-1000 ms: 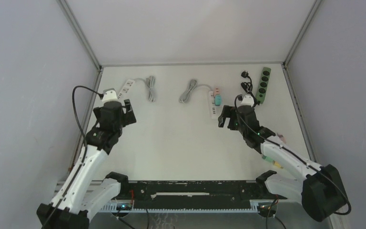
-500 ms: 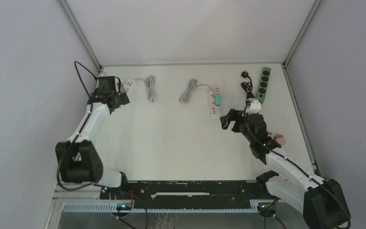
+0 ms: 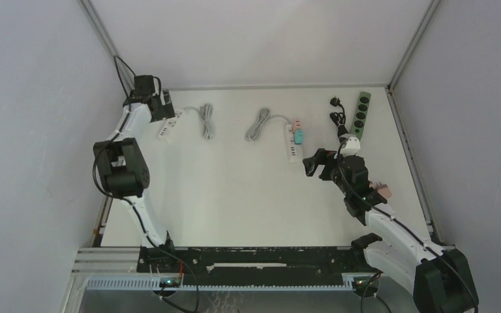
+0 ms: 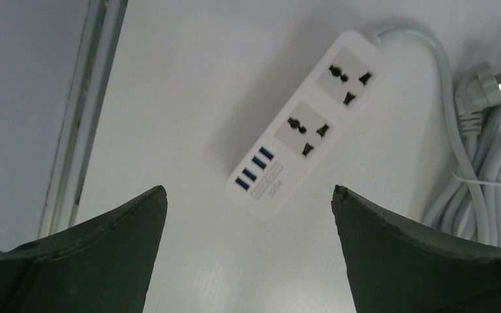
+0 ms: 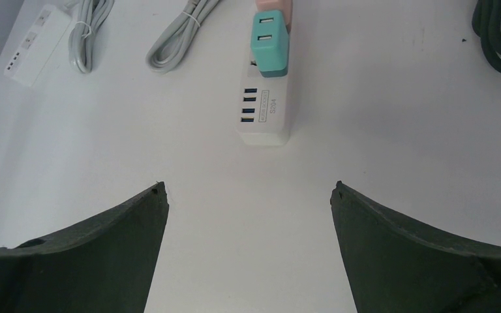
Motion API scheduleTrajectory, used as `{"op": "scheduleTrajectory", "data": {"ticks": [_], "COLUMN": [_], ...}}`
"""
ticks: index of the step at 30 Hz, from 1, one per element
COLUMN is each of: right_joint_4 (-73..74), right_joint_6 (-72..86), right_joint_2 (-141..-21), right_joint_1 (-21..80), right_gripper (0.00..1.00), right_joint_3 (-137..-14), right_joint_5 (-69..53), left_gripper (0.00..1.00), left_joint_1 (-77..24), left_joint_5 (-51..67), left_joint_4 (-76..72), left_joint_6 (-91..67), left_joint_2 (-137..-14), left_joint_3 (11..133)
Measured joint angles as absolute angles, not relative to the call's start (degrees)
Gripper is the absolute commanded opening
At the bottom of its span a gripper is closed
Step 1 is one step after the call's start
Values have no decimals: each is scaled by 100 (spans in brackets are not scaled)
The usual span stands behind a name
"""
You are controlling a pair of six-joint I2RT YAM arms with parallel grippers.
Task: Insert the plug
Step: Pick up the socket from the center of the board.
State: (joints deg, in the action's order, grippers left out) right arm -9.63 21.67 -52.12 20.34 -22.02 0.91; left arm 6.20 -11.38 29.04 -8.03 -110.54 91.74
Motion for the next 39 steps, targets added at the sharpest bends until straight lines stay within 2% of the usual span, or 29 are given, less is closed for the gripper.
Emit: {"op": "scheduleTrajectory", "data": {"ticks": [6,19,27,32,39], "right_joint_4": [-958,-965,-963,-961,-917], "right_joint_6": [2150,2147,2150,2152,2154], "right_joint_2": [-5227,-5439,-5465,-5465,-5332], "right_joint_1": [1859,1688,1671,1660,1658], "right_gripper": [100,100,100,100,100], "right_joint_3": [-2202,-2202,-2202,-2202,-2202], "right_joint_5": [27,-183,-202,-204,-292], "left_gripper": [100,95,71,49,32], "left_joint_1": [644,652,657,663,657], "left_joint_5": [-805,-228,-75,231,469], "left_joint_4": [3264,3857,4097,4108,3997], "left_joint_6": [-259,-58,-51,-104,-493], "left_joint_2": [-12009,-13144,-13288,-13216,-12418], "left_joint_3": [10302,11115,11118,11039,10099]}}
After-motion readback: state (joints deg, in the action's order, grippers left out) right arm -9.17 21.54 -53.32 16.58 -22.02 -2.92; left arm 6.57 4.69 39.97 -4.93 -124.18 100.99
